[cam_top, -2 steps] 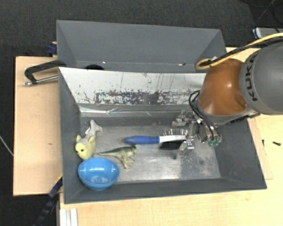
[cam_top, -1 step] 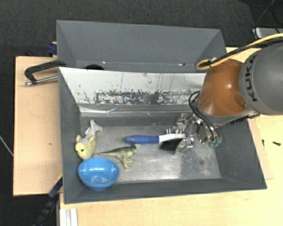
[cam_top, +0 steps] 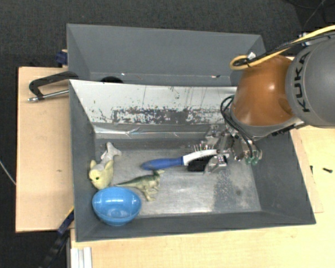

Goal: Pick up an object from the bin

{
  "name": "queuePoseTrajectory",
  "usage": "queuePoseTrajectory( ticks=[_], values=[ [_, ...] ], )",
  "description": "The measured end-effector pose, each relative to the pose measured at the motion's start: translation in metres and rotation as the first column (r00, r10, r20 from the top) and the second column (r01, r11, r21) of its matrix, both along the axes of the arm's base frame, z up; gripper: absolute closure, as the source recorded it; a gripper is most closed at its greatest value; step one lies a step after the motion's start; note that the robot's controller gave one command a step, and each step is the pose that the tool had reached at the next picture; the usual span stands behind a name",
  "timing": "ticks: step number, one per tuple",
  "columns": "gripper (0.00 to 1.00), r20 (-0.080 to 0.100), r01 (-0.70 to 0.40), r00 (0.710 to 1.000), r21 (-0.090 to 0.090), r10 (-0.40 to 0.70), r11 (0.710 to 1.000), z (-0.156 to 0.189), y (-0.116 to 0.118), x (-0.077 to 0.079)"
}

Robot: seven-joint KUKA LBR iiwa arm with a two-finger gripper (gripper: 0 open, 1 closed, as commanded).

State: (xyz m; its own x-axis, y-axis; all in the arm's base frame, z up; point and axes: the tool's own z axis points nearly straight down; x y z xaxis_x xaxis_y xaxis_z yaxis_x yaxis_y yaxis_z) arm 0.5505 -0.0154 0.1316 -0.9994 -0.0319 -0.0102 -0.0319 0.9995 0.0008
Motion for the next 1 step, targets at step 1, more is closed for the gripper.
queuePoseTrajectory(
  ticks=[1],
  values=[
    [1.0,0.004,-0.024,1.0,-0.001,0.024,1.0,0.1048,0.0104,0.0172]
  ],
)
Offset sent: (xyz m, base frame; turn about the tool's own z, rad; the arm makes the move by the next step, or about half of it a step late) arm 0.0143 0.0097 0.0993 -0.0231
